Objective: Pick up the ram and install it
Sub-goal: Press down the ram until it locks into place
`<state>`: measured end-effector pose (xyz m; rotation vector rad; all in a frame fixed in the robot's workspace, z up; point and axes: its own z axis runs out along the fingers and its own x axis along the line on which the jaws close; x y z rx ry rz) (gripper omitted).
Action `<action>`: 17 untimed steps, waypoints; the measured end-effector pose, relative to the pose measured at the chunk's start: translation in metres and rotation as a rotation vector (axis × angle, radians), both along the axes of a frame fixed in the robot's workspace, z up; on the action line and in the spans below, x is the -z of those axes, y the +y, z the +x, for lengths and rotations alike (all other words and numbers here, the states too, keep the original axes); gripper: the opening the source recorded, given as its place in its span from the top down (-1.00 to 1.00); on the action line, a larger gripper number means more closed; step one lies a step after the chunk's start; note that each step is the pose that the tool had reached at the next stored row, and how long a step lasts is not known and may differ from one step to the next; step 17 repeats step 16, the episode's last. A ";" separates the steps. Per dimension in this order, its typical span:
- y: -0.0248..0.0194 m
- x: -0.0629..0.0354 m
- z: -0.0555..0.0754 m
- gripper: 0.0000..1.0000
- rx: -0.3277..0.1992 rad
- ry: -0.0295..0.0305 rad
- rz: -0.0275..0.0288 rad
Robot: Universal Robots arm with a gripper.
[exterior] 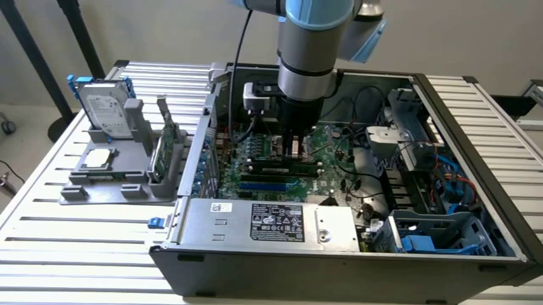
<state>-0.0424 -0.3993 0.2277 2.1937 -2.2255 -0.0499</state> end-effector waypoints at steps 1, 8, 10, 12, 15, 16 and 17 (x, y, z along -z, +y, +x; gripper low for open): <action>0.0000 0.0000 0.000 0.79 0.000 0.0000 0.0000; -0.0008 -0.0207 0.000 0.79 0.000 -0.0001 0.0003; -0.0008 -0.0207 0.000 0.79 0.000 -0.0001 0.0004; -0.0008 -0.0207 0.000 0.79 0.000 -0.0001 0.0003; -0.0008 -0.0208 0.000 0.79 0.000 -0.0001 0.0002; -0.0008 -0.0208 0.000 0.79 0.000 -0.0001 0.0002; -0.0008 -0.0208 0.000 0.79 0.000 -0.0001 0.0002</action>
